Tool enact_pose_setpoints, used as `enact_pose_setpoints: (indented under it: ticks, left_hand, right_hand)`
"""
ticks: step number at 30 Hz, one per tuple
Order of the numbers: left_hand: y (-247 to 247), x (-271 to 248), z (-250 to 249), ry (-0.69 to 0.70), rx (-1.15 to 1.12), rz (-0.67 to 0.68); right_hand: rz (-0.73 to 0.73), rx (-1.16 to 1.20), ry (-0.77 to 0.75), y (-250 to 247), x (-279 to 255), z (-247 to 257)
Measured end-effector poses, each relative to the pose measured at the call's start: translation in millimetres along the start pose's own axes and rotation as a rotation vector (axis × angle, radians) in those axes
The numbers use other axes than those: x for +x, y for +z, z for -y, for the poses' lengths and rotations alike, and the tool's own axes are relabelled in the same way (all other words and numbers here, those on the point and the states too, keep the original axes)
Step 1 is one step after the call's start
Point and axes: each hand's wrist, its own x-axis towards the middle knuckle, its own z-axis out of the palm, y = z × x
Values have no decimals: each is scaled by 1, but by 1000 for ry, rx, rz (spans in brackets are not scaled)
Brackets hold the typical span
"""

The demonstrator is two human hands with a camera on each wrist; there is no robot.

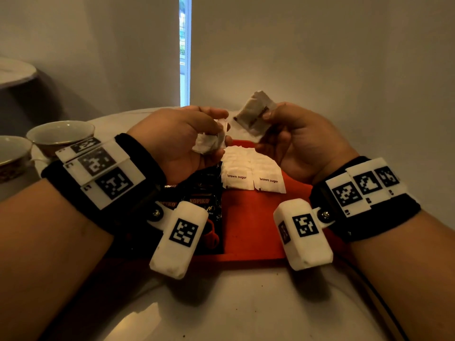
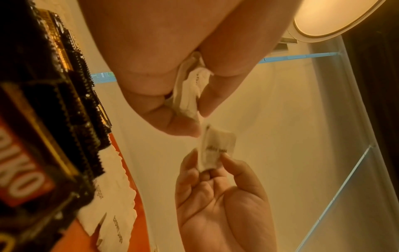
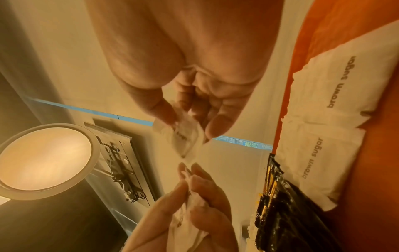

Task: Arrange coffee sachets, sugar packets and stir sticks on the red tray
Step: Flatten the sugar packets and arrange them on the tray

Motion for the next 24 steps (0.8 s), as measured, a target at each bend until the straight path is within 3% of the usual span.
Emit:
enact_pose_setpoints:
  ticks: [5,11,20,24]
  left_hand:
    - [0,-2,-2,-79,-35,11]
    - [-3,-4,2,-44,90,172]
    - [1,-3,1,9,67,83]
    - [1,-6,1,11,154,121]
  right_hand:
    - [-110,120,-9,-1,4,0]
    - [91,35,-13,10,-6,-1]
    - [41,-6,-56,13,-5,-5]
    - [9,-60,-68,11,-4,-5]
